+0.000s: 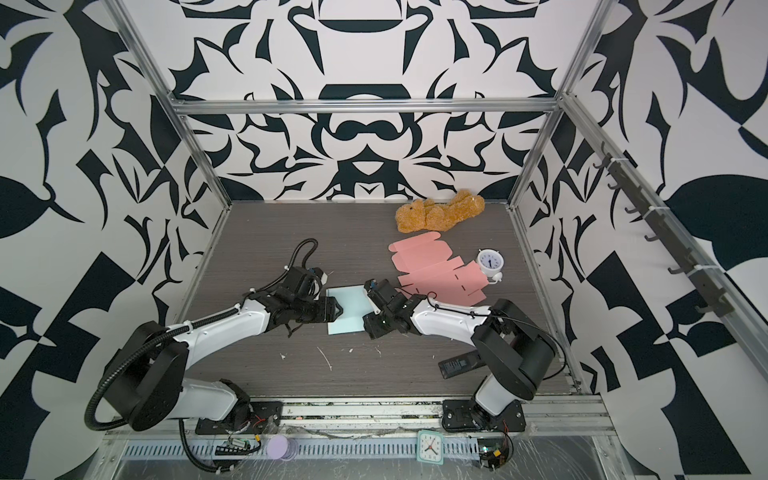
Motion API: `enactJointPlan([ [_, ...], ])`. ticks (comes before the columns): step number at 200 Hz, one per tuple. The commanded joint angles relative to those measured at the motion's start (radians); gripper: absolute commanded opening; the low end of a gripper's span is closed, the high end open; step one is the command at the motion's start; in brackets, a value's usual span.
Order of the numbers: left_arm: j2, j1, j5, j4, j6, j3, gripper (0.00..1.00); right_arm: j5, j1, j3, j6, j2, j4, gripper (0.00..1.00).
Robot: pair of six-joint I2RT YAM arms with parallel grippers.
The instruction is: Fold the paper box
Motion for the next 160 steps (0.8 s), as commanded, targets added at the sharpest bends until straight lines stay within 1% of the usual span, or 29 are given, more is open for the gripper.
enactJointPlan([
  [1, 0.019, 0.003, 0.009, 0.006, 0.013, 0.022, 0.66, 0.016, 0.004, 0.041, -0.02, 0.018, -0.001, 0.62],
  [96, 0.092, 0.012, 0.026, 0.052, 0.008, 0.005, 0.59, 0.052, 0.002, 0.066, -0.043, 0.055, 0.008, 0.61],
  [130, 0.086, 0.012, 0.029, 0.054, 0.005, -0.003, 0.59, 0.096, 0.001, 0.087, -0.056, 0.074, -0.027, 0.58],
  [160, 0.073, 0.012, 0.035, 0.052, -0.001, -0.013, 0.59, 0.113, 0.0, 0.087, -0.06, 0.071, -0.032, 0.58],
])
